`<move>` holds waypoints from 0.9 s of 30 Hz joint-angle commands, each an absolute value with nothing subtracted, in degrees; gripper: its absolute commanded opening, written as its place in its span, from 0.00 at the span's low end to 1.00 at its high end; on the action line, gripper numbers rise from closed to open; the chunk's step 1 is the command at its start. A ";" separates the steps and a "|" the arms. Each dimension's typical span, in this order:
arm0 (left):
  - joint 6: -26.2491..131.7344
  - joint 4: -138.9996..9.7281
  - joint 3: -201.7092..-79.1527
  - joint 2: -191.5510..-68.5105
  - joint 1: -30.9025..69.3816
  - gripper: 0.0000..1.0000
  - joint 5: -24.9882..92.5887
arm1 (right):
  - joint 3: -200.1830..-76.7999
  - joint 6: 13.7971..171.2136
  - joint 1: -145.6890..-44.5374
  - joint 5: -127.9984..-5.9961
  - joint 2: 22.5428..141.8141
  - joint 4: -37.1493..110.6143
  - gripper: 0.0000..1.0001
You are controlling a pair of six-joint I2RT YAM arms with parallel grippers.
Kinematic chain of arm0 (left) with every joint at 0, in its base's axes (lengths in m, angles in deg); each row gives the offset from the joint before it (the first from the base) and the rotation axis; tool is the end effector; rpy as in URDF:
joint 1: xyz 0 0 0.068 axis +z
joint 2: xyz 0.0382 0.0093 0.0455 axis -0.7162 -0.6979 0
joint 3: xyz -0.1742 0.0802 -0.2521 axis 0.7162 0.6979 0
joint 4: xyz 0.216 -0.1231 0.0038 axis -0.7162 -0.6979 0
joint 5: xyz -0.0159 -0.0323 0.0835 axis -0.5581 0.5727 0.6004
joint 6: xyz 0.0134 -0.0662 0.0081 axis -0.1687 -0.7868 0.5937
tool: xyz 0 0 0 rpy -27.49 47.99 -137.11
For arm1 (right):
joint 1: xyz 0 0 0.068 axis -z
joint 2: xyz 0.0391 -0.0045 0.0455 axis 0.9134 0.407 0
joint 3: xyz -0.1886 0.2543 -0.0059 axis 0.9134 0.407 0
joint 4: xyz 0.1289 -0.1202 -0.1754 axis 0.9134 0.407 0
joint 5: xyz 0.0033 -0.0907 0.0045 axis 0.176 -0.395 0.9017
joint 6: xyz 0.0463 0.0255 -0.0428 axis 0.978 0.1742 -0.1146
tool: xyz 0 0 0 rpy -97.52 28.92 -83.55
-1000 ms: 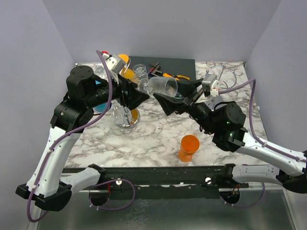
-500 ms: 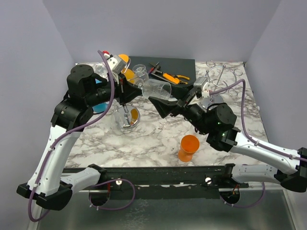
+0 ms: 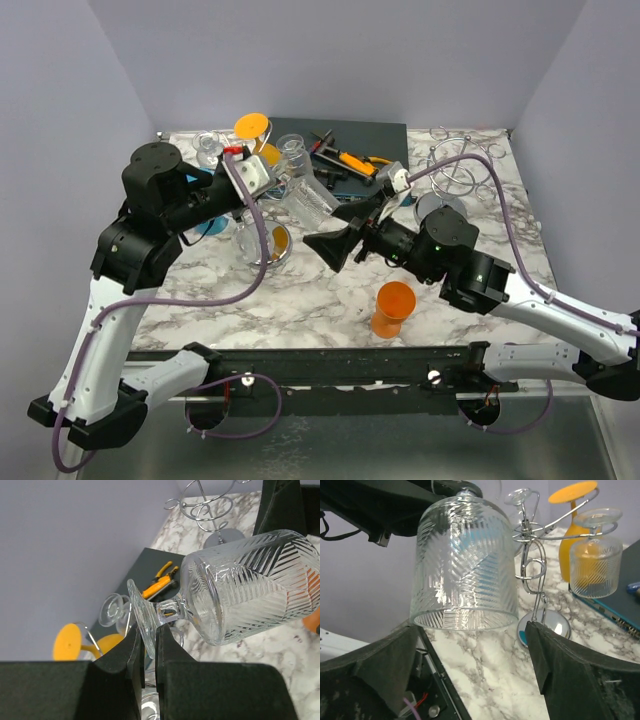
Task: Place the wine glass upside down on the wine glass rack
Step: Turn the wine glass upside down at the wine rack.
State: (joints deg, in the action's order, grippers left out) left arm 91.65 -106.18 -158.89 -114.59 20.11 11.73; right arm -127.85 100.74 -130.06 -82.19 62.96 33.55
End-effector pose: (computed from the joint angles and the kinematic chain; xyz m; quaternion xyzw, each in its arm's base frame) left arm 0.1263 -0.0913 0.5322 0.4792 0.5799 -0.1893 0.6311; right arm 0.1068 0.2032 0.4713 -0.2333 0.6294 0.4372 0.5986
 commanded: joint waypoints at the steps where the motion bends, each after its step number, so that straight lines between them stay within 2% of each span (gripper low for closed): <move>1: 107.27 -102.79 -158.36 -110.89 20.08 0.00 12.50 | -133.26 105.55 -130.41 -79.82 63.01 45.10 0.99; 8: 116.53 -104.24 -155.99 -108.48 20.08 0.00 9.95 | -138.56 102.11 -130.42 -77.94 65.86 50.11 0.99; 12: 127.23 -105.82 -153.12 -106.33 20.08 0.00 7.85 | -143.85 99.21 -130.48 -72.60 69.18 53.60 0.99; 16: 130.01 -105.93 -152.94 -105.82 20.08 0.00 5.75 | -148.72 97.98 -130.41 -68.46 74.61 58.71 0.99; 22: 132.19 -105.94 -153.08 -105.03 20.08 0.00 2.74 | -148.81 97.04 -130.42 -65.30 77.82 60.22 0.99; 27: 132.94 -105.93 -152.64 -104.46 20.12 0.00 -0.51 | -145.63 96.11 -130.11 -64.76 76.52 54.23 0.98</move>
State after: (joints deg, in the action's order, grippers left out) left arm 130.67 -109.33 -152.60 -105.91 20.13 5.62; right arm -147.32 97.72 -130.06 -67.63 77.87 57.24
